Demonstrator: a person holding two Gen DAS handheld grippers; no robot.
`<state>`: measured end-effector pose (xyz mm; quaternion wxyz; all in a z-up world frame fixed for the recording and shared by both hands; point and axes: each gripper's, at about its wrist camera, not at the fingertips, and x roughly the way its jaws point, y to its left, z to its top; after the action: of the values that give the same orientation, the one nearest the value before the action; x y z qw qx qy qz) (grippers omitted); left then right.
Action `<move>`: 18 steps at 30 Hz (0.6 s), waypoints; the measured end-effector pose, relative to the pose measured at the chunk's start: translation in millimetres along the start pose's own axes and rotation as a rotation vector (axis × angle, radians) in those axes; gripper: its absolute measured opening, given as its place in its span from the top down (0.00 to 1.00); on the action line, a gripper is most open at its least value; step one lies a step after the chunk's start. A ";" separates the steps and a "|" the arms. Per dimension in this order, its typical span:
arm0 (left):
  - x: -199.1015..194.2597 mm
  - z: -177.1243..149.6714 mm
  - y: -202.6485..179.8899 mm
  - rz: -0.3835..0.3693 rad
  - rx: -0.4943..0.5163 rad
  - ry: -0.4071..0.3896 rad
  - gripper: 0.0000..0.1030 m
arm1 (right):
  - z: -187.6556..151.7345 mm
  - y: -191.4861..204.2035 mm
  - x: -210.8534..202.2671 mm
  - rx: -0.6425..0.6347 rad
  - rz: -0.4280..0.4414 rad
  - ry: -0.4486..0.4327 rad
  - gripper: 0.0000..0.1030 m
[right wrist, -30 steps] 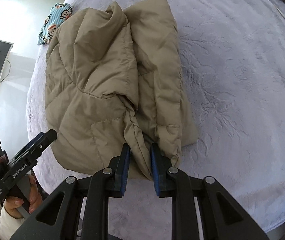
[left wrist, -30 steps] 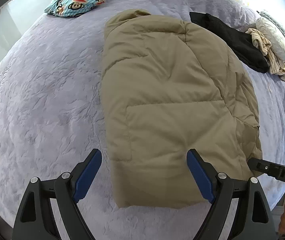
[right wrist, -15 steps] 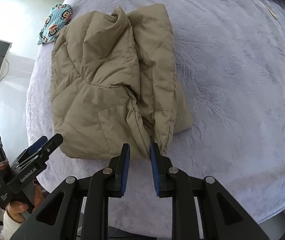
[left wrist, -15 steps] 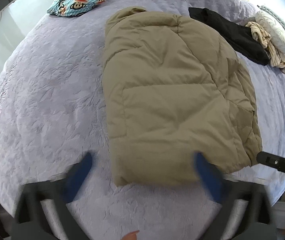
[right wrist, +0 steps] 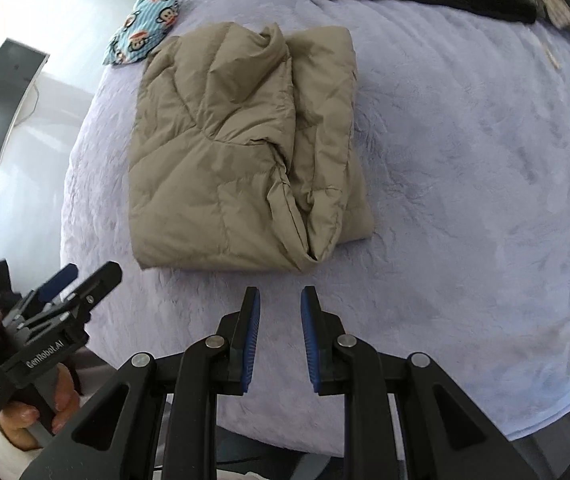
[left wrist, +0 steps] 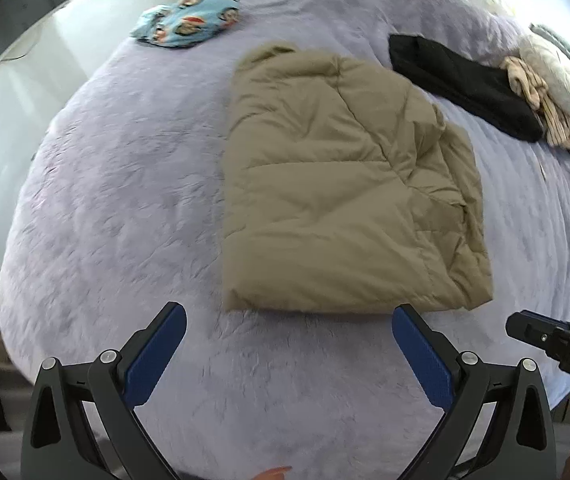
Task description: Fold large clothes
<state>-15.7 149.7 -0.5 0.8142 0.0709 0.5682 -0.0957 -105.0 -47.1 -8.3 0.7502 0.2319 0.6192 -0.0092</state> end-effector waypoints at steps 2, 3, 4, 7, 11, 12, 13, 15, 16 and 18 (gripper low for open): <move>-13.1 -6.1 -3.0 0.009 -0.019 -0.017 0.00 | -3.9 3.1 -12.1 -0.030 -0.023 -0.015 0.65; -19.6 -9.3 -4.7 0.023 -0.026 -0.027 0.00 | -5.7 4.4 -20.3 -0.045 -0.036 -0.032 0.43; -27.9 -13.0 -6.7 0.039 -0.035 -0.039 0.00 | -7.2 4.8 -24.6 -0.053 -0.045 -0.046 0.33; -48.4 -19.2 -8.8 0.045 -0.060 -0.064 0.00 | -12.0 9.0 -47.1 -0.099 -0.062 -0.102 0.27; -75.5 -20.1 -7.0 0.021 -0.084 -0.102 0.00 | -15.3 13.0 -66.8 -0.123 -0.092 -0.149 0.21; -82.3 -18.2 -6.1 0.014 -0.082 -0.115 0.00 | -15.6 14.7 -71.6 -0.131 -0.102 -0.162 0.19; -86.1 -16.0 -5.7 0.014 -0.077 -0.123 0.00 | -17.2 18.3 -78.3 -0.141 -0.110 -0.187 0.17; -95.2 -9.1 -4.3 0.028 -0.051 -0.144 0.00 | -18.3 24.9 -87.8 -0.155 -0.108 -0.230 0.01; -98.4 -6.6 -4.0 0.033 -0.043 -0.154 0.00 | -18.8 27.3 -90.9 -0.160 -0.109 -0.244 0.00; -105.4 -0.7 1.4 0.034 -0.029 -0.177 0.00 | -17.4 36.7 -97.3 -0.166 -0.114 -0.288 0.00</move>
<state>-51.4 159.1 98.2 0.8637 0.0602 0.4941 -0.0795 -132.7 -34.7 92.7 0.8460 0.1300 0.5160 -0.0335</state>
